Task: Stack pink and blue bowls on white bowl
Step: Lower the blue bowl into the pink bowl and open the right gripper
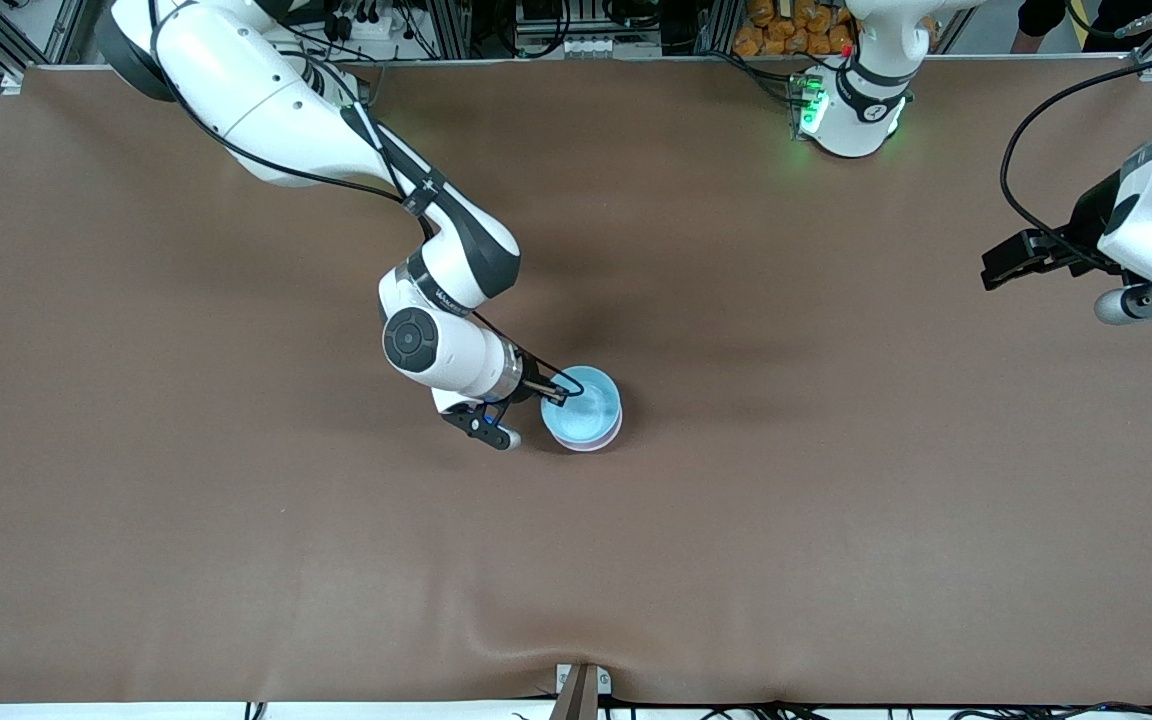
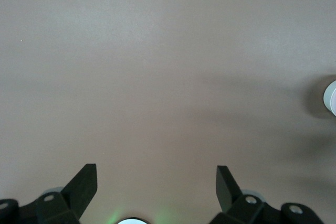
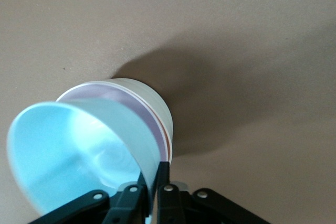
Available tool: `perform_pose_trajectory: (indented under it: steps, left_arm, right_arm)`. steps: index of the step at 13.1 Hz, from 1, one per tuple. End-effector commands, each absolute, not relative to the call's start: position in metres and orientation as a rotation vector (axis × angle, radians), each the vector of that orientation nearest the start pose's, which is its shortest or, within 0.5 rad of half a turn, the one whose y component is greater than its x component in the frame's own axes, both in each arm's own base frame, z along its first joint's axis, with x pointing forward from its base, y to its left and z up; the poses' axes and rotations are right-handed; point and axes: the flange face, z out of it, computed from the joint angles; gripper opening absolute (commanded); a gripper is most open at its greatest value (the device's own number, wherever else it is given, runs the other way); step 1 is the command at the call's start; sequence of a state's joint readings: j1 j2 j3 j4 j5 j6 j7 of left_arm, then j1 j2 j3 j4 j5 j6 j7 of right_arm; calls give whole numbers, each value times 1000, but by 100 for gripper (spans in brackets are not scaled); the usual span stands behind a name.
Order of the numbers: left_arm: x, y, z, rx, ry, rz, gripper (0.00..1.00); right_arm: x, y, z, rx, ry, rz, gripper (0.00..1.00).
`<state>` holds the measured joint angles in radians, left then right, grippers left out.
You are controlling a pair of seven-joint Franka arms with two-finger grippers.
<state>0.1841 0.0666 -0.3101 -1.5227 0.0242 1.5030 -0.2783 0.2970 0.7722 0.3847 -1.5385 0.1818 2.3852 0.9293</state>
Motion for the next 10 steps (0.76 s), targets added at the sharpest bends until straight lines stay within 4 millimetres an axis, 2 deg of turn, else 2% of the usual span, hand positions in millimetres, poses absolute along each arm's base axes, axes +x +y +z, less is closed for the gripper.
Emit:
perform_pose_trajectory:
  steps: [1,3,4,8,10]
  left_arm:
    - [551,-62,612,-3112,-232,129,100]
    - [551,-61,611,-3110,-232,133,100]
    - [551,-62,611,-3112,-230,131,100]
    - [551,-62,609,-3110,-232,135,100]
    - [551,-62,609,-3110,-230,135,100]
  right_arm:
    - [587,420,234,-2681,688,279,34]
    - [590,416,232,-2681,704,277,90]
    - [590,416,232,-2682,704,277,100]
    - [594,413,241,-2677,704,266,100]
    - [602,410,256,-2664,708,242,100]
